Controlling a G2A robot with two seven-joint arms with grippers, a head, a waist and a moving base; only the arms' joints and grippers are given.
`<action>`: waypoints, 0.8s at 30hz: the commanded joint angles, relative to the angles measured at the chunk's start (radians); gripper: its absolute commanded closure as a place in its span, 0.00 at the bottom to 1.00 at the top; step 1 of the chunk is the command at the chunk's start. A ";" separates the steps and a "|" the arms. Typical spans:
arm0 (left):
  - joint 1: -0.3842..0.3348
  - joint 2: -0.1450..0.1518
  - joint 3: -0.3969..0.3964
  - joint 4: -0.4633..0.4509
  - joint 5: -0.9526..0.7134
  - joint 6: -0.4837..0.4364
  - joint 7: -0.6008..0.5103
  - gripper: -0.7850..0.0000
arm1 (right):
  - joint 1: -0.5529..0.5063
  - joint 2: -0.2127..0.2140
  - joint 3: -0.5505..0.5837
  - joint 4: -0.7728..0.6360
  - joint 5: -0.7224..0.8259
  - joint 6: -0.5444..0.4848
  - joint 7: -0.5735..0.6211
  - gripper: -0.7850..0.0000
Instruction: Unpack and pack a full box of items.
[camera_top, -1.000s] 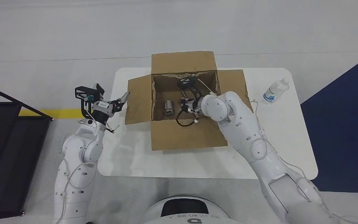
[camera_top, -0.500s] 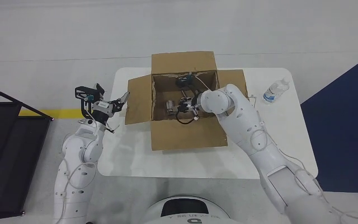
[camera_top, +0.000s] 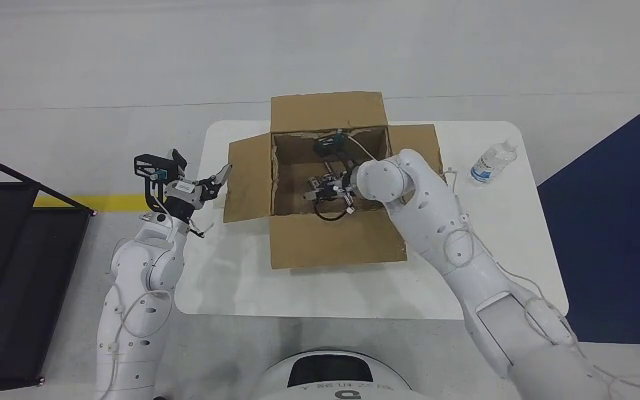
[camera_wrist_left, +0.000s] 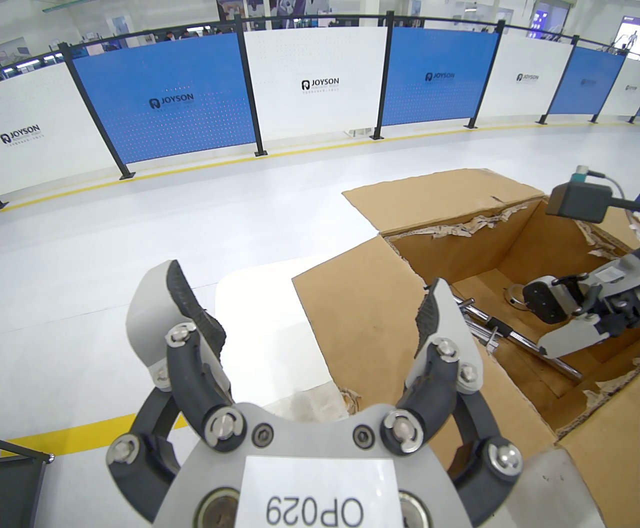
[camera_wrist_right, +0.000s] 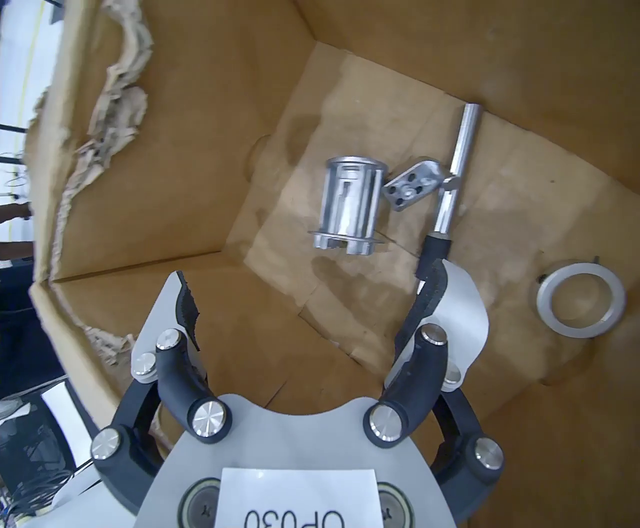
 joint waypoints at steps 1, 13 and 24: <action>0.000 0.000 0.000 0.000 0.000 0.000 0.000 0.00 | 0.040 -0.017 -0.042 0.050 0.001 0.012 0.004 0.00; 0.000 0.000 0.000 0.000 0.000 0.000 0.000 0.00 | 0.224 -0.167 -0.260 0.416 0.043 0.077 -0.094 0.00; 0.000 0.000 0.000 0.000 0.000 0.000 0.000 0.00 | 0.306 -0.276 -0.325 0.646 0.085 0.076 -0.145 0.25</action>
